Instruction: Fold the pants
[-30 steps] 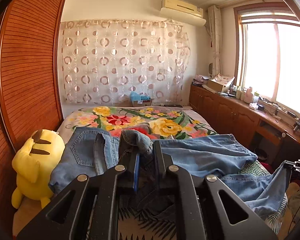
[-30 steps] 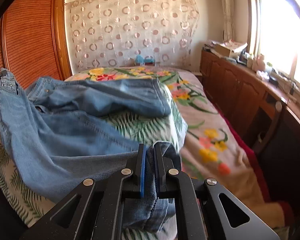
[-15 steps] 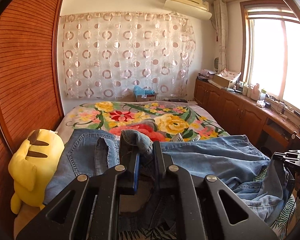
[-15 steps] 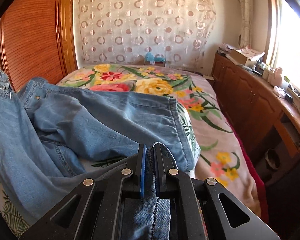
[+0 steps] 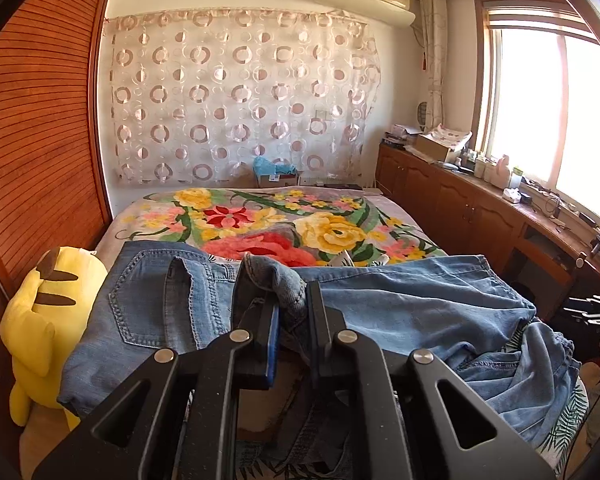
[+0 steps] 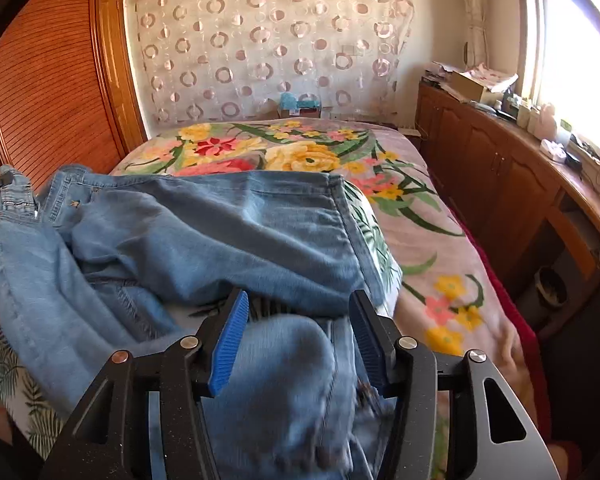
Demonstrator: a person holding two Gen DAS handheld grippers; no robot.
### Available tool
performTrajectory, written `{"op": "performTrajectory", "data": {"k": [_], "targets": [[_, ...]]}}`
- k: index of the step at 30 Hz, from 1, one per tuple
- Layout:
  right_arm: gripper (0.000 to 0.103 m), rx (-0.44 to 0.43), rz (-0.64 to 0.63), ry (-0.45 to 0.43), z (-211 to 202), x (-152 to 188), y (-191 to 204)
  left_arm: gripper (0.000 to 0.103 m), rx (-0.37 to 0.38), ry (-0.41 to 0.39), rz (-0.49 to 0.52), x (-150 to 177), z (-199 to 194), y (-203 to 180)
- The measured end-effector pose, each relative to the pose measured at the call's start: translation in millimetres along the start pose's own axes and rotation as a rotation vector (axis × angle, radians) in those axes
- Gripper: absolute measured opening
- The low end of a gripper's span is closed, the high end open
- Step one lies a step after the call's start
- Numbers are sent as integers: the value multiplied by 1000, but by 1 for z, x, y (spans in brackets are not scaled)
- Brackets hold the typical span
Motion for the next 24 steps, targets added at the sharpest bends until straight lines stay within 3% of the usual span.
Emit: {"op": "performTrajectory", "data": {"k": [9,18,19,20,21,24], "targets": [[55,20,102,107,-14,68,-15,13,22,10,5,-1,6,-4],[55,-58,137,151,9,77,-1,13,15,16,-6,2,12,0],[51,-61,137,155,10,77,-2,13,14,16,-14,2,13,2],[32,-63,138,157,11,74,-4,13,14,15,-21,1,13,4],[21,-44,144,160,13,73,-6,13,15,14,-27,0,13,6],[16,-51,151,122,3,62,-11,13,14,-1,-39,-6,12,10]]}}
Point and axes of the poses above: each gripper's, at about its wrist camera, not at the fingertips, and z roughly the way its jaws point, y to its left, x to its underside, the point moved 10 cm from there along z, roughly the way its jaws point, and after that the axes turned 15 degrees about y, right-handed, at the moved point
